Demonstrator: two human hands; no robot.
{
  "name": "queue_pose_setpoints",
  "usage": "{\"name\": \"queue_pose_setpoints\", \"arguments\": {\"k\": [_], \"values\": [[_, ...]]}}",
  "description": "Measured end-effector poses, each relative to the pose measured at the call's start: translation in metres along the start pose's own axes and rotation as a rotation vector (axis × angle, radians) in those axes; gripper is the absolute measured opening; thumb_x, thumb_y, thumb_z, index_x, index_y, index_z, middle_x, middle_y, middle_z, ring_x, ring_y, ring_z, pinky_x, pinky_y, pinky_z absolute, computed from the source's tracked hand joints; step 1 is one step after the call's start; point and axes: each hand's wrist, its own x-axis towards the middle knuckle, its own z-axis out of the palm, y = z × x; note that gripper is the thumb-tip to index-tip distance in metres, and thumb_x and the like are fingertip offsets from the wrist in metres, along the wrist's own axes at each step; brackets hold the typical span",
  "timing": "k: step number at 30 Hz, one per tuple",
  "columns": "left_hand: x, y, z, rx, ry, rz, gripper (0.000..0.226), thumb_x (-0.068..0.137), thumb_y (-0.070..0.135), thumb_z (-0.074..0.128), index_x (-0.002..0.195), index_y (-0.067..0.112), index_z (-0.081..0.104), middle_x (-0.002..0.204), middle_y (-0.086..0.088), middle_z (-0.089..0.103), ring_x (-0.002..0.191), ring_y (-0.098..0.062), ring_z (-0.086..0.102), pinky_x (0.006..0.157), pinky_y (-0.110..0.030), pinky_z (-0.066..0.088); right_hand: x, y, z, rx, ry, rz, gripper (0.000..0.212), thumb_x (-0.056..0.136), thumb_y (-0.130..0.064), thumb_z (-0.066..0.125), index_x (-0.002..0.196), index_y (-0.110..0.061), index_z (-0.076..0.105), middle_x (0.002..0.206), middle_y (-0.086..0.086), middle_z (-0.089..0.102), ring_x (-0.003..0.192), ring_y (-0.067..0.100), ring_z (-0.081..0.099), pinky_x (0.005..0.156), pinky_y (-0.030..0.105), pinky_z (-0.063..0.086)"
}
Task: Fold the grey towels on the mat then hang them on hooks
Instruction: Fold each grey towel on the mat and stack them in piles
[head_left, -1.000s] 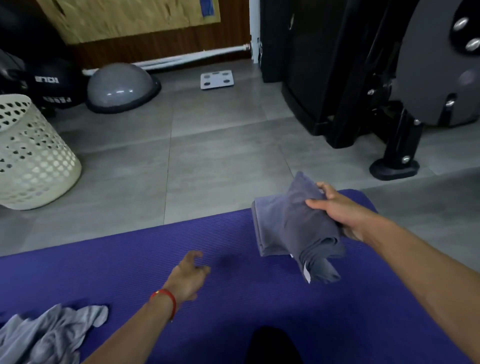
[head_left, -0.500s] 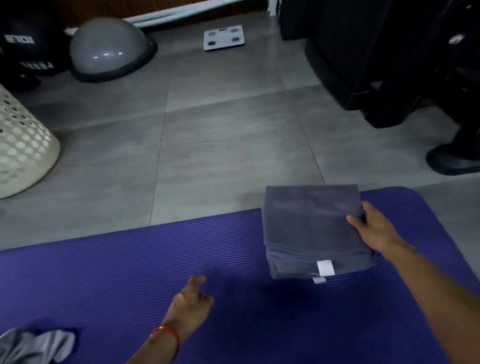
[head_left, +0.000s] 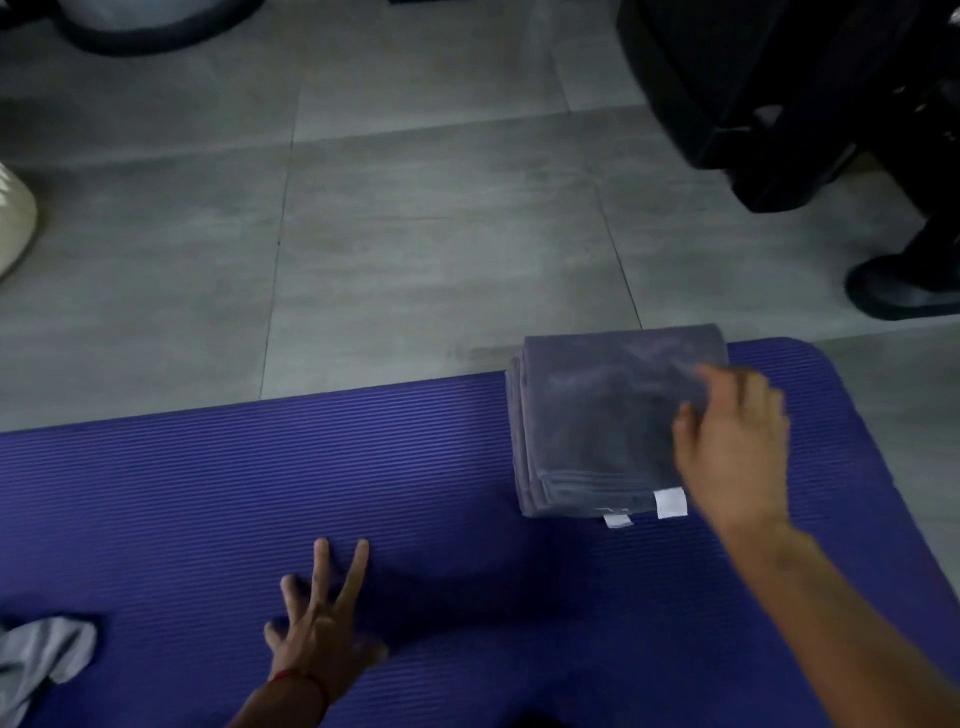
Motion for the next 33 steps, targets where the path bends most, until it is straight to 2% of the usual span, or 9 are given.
{"name": "queue_pose_setpoints", "arguments": {"k": [3,5,6,8,10,15,24,30,33], "values": [[0.004,-0.006,0.004,-0.025,-0.021,0.027,0.133,0.073,0.057,0.079,0.142,0.054,-0.034,0.15,0.007,-0.051,0.148,-0.049,-0.016,0.104,-0.066,0.035,-0.121,-0.086,0.013,0.266,-0.275,-0.343,0.041,0.083,-0.012,0.069,0.121,-0.022,0.062,0.115,0.001,0.06,0.099,0.023,0.062,0.084,0.042,0.056],[0.001,-0.012,0.005,-0.008,-0.046,0.048,0.138,0.074,0.045,0.085,0.141,0.052,-0.037,0.149,0.006,-0.053,0.148,-0.048,-0.021,0.108,-0.067,0.031,-0.204,-0.133,0.045,0.184,-0.752,-0.346,0.072,0.063,-0.031,0.085,0.131,-0.033,0.061,0.135,0.004,0.055,0.111,0.029,0.067,0.079,0.049,0.061],[-0.003,-0.014,0.004,0.007,-0.046,0.05,0.139,0.075,0.04,0.086,0.142,0.051,-0.036,0.15,0.005,-0.052,0.149,-0.047,-0.021,0.111,-0.066,0.03,-0.233,-0.156,0.057,0.079,-0.9,-0.344,0.096,0.052,-0.04,0.091,0.141,-0.036,0.054,0.152,0.012,0.044,0.126,0.04,0.059,0.081,0.063,0.058],[-0.01,-0.015,0.003,0.003,-0.004,0.041,0.139,0.076,0.033,0.087,0.144,0.051,-0.033,0.152,0.005,-0.05,0.15,-0.043,-0.021,0.114,-0.063,0.027,-0.269,-0.185,0.073,-0.044,-0.994,-0.288,0.122,0.065,-0.041,0.089,0.159,-0.042,0.011,0.165,0.02,-0.019,0.15,0.054,-0.004,0.099,0.088,0.022],[-0.014,-0.012,0.003,-0.022,0.025,0.044,0.141,0.075,0.027,0.088,0.145,0.052,-0.032,0.151,0.007,-0.05,0.149,-0.041,-0.024,0.117,-0.064,0.023,-0.284,-0.19,0.078,-0.117,-1.145,-0.256,0.125,0.081,-0.034,0.08,0.154,-0.045,-0.021,0.147,0.014,-0.053,0.136,0.052,-0.041,0.106,0.083,-0.002],[-0.008,-0.013,0.009,-0.092,0.048,0.054,0.145,0.072,0.016,0.089,0.145,0.055,-0.031,0.148,0.008,-0.054,0.147,-0.042,-0.028,0.116,-0.072,0.016,-0.283,-0.198,0.082,-0.21,-1.156,-0.239,0.127,0.082,-0.027,0.082,0.153,-0.046,-0.022,0.143,0.014,-0.055,0.139,0.056,-0.036,0.107,0.083,0.002],[0.007,-0.013,0.018,-0.062,0.062,0.054,0.152,0.066,0.021,0.094,0.144,0.053,-0.033,0.149,0.004,-0.052,0.147,-0.048,-0.023,0.111,-0.075,0.024,-0.285,-0.196,0.089,-0.251,-1.133,-0.236,0.133,0.078,-0.031,0.085,0.153,-0.046,-0.023,0.151,0.014,-0.051,0.138,0.054,-0.039,0.106,0.085,0.002],[0.003,-0.013,0.016,-0.11,0.075,0.096,0.146,0.064,0.018,0.095,0.152,0.053,-0.016,0.159,0.005,-0.038,0.149,-0.046,-0.021,0.11,-0.079,0.015,-0.287,-0.193,0.089,-0.252,-1.108,-0.239,0.135,0.074,-0.033,0.089,0.154,-0.049,-0.02,0.156,0.01,-0.046,0.141,0.051,-0.037,0.109,0.083,0.004],[-0.001,-0.033,0.036,-0.204,0.203,0.205,0.12,0.071,0.027,0.09,0.158,0.044,0.009,0.168,0.005,-0.014,0.153,-0.038,-0.013,0.116,-0.072,0.011,-0.284,-0.196,0.083,-0.271,-1.09,-0.237,0.134,0.073,-0.035,0.09,0.155,-0.051,-0.015,0.16,0.009,-0.04,0.145,0.05,-0.031,0.111,0.08,0.012]]}}
